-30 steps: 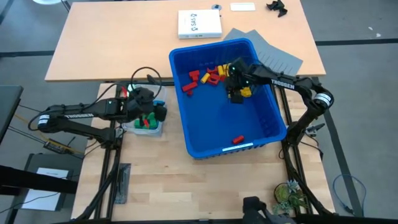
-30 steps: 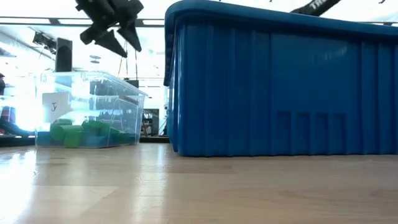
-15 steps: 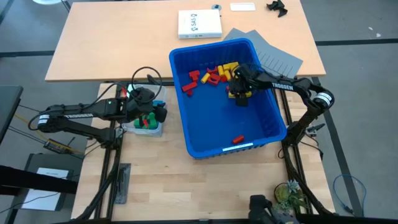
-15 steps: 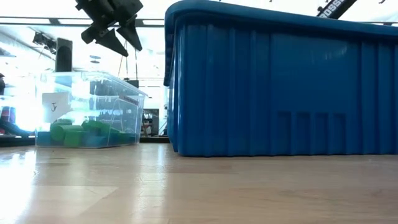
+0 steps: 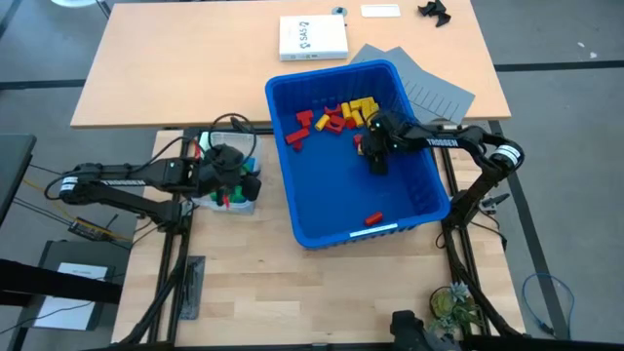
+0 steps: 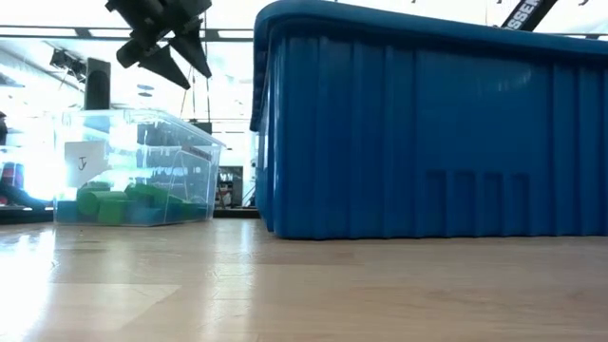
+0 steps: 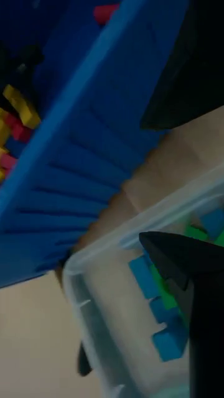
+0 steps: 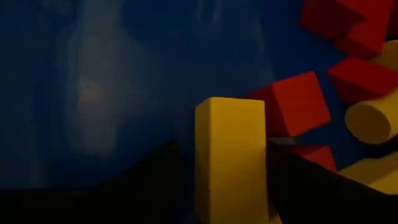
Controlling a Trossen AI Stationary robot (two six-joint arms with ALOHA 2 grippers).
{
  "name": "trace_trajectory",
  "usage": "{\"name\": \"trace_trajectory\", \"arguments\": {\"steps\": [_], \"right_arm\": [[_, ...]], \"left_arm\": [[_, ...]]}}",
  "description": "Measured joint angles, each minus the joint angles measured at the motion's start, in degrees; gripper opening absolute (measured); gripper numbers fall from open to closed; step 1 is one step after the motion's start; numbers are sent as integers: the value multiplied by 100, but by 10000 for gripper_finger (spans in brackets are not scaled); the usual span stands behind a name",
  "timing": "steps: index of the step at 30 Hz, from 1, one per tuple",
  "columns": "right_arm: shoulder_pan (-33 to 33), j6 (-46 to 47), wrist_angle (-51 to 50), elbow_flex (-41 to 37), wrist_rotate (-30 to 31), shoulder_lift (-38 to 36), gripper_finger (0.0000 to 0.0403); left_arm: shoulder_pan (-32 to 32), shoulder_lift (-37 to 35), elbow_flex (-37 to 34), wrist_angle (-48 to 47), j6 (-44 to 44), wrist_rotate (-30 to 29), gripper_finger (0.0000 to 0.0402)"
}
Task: Sort blocks
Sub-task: Put the yellow block into the transparent bin
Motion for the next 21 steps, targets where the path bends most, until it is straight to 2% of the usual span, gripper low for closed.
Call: {"name": "trace_trajectory", "arguments": {"steps": [4, 6, 9, 10, 15, 18, 21], "right_arm": [[-1, 86, -19, -143, -28, -5, 217], [1, 186, -24, -183, -49, -7, 193], [20, 383, -24, -189, -40, -22, 132], [20, 424, -32, -181, -38, -22, 127], [45, 484, -268, -47, 6, -107, 127], [86, 658, -390, 145, 10, -400, 127], [193, 881, -681, 341, -39, -784, 127]], "left_arm": [[-116, 2, -203, -82, -411, 65, 286], [-163, 2, -265, -133, -589, 181, 286], [-204, 37, -391, -191, -864, 338, 286], [-219, 45, -442, -195, -961, 361, 286], [-252, 42, -521, -557, -1581, 366, 286], [-250, 42, -528, -806, -1958, 378, 287], [-250, 42, -526, -941, -2111, 664, 287]]}}
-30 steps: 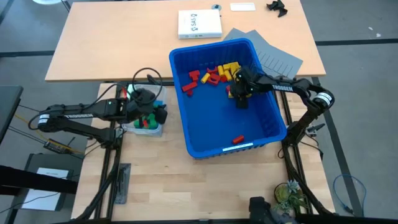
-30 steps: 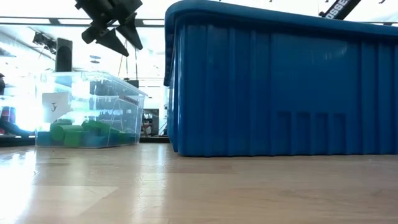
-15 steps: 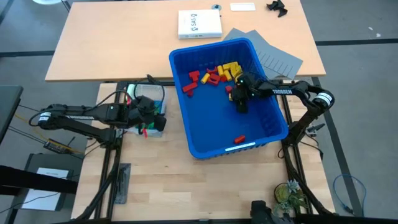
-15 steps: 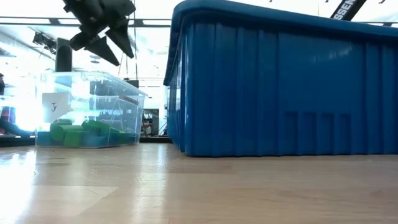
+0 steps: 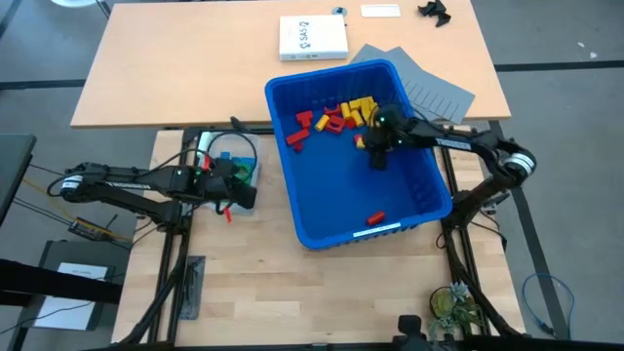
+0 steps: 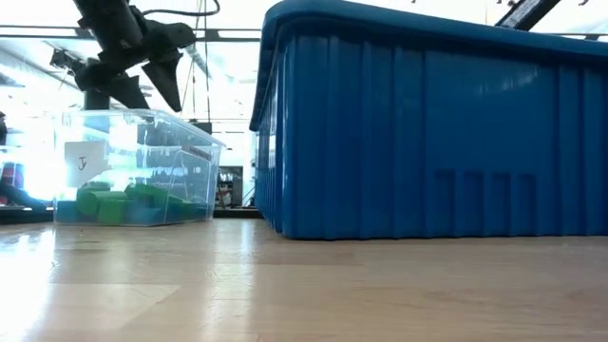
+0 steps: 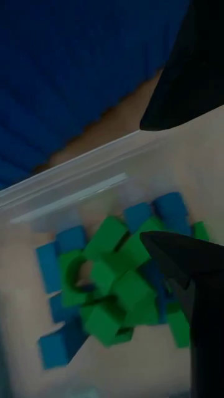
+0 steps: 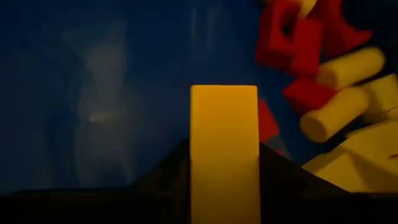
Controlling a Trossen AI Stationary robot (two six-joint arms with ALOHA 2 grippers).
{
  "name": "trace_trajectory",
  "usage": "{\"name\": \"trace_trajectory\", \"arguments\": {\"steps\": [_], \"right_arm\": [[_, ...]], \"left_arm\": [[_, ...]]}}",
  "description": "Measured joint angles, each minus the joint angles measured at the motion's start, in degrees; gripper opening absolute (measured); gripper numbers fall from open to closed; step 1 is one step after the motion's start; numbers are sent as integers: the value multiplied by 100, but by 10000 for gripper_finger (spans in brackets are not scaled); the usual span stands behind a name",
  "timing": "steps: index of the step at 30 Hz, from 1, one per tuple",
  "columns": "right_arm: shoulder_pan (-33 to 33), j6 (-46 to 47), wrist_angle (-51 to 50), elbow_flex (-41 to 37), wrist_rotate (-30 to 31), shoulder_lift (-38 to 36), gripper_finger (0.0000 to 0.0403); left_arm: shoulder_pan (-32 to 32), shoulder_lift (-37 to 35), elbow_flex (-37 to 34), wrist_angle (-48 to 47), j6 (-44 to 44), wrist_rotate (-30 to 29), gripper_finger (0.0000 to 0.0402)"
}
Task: Sort blocks
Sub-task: Put the yellow block into the transparent bin
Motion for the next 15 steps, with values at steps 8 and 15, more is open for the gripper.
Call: {"name": "trace_trajectory", "arguments": {"steps": [8, 15], "right_arm": [[734, 831, -151, 339, -539, -1066, 127], [1721, 1650, -139, 897, -582, -1172, 127]], "left_arm": [[3, 446, 14, 448, 110, 776, 287], [-40, 699, 1, 1896, 800, 1221, 287]]}}
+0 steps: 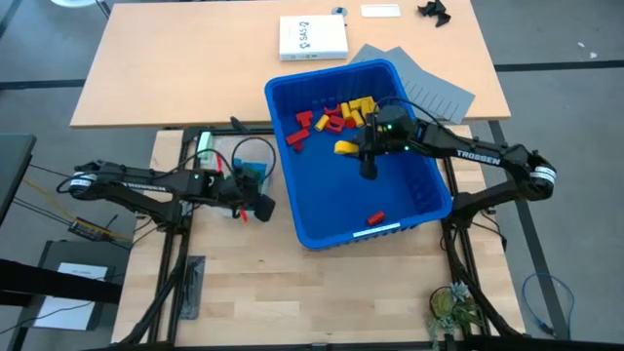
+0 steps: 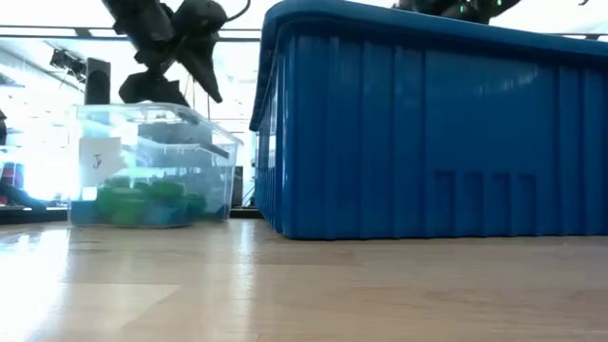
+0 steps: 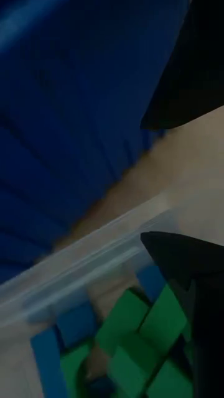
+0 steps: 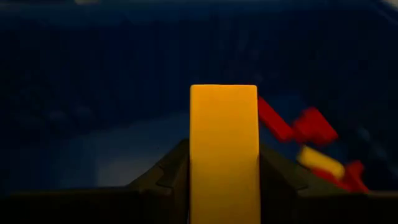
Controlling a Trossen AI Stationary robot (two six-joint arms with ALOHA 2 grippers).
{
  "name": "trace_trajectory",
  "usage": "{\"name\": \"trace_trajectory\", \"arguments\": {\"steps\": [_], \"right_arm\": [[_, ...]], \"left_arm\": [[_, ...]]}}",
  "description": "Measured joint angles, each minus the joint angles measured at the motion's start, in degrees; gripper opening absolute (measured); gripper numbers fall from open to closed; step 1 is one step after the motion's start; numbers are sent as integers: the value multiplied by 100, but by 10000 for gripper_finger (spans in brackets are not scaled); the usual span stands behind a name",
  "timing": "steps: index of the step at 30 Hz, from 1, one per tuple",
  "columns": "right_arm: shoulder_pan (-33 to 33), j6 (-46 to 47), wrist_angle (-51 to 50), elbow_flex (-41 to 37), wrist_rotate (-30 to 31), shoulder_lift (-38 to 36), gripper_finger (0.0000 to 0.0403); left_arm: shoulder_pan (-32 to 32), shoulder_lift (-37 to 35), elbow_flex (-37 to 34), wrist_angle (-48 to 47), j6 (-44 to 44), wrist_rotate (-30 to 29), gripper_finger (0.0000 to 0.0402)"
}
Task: Sort blocks
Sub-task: Put the yellow block into the transparent bin
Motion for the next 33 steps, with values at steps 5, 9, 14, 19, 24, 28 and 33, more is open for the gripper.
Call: {"name": "trace_trajectory", "arguments": {"steps": [5, 9, 14, 19, 24, 28, 33], "right_arm": [[529, 392, 185, 453, 6, 138, 127], [876, 649, 486, 878, -9, 517, 127], [1180, 808, 528, 1554, 3, 1343, 127], [1369, 890, 545, 2396, 9, 2194, 127], [1453, 897, 642, 3253, -6, 3017, 127], [1474, 1060, 843, 3900, 12, 3694, 127], [1540, 1092, 1029, 4559, 27, 4460, 129]], "left_arm": [[-4, -23, 210, 86, 150, -94, 287], [-11, -78, 709, -146, 621, -397, 286], [-27, -240, 1556, -961, 1221, -1051, 286], [-31, -379, 2282, -1556, 1729, -1800, 286], [-32, -470, 2722, -1551, 2344, -2519, 286], [-32, -474, 2839, -1513, 2575, -2860, 286], [-32, -463, 2824, -1538, 2658, -2892, 286]]}}
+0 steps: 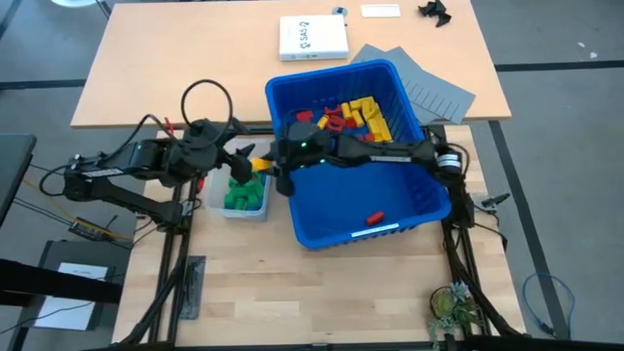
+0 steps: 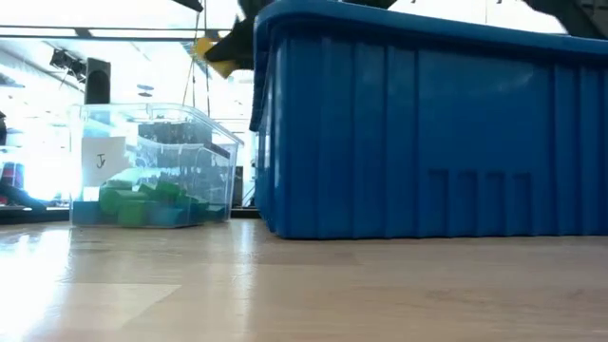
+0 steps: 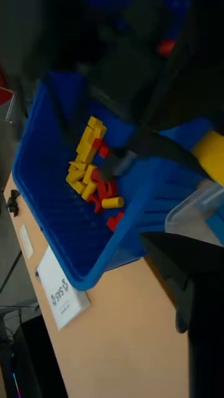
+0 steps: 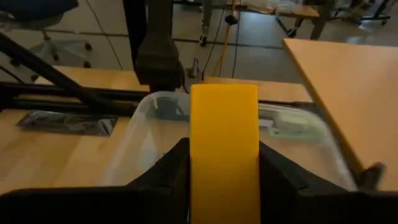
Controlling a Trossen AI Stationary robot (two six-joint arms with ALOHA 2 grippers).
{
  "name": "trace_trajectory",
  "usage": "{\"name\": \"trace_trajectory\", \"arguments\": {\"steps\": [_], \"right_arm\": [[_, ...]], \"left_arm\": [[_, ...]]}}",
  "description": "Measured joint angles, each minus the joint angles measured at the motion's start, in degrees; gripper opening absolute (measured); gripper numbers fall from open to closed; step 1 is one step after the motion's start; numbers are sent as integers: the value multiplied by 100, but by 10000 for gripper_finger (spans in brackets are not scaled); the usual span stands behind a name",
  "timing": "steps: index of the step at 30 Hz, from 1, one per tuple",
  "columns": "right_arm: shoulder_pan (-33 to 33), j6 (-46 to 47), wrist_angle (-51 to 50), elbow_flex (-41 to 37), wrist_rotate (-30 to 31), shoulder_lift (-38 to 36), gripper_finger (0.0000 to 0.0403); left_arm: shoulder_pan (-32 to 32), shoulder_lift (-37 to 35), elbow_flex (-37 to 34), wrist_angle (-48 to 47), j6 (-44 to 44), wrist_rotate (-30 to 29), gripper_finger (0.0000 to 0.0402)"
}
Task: Sort blocks
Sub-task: Put the yellow block into the transparent bin, then put the red block into the transparent bin
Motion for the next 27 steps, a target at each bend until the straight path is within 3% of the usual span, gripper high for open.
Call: {"name": "trace_trajectory", "arguments": {"steps": [2, 6, 9, 12, 20, 27], "right_arm": [[37, 124, 2, 172, 4, 268, 162], [86, 19, -356, 405, 5, 389, 270], [82, -267, -837, 414, 6, 101, 330], [25, -455, -1545, 416, 126, -339, 361], [-363, -1334, -3828, 423, 1197, -1563, 358], [-1259, -1574, -5469, 423, 1276, -2120, 331]], "left_arm": [[0, 12, 0, -11, -20, 0, 286], [0, 17, -2, -54, -109, 2, 286], [0, 17, -2, -139, -127, 2, 286], [0, 17, -4, -232, -149, 4, 286], [0, 15, -11, -234, -157, 7, 286], [0, 17, -11, -246, -159, 13, 286]]}}
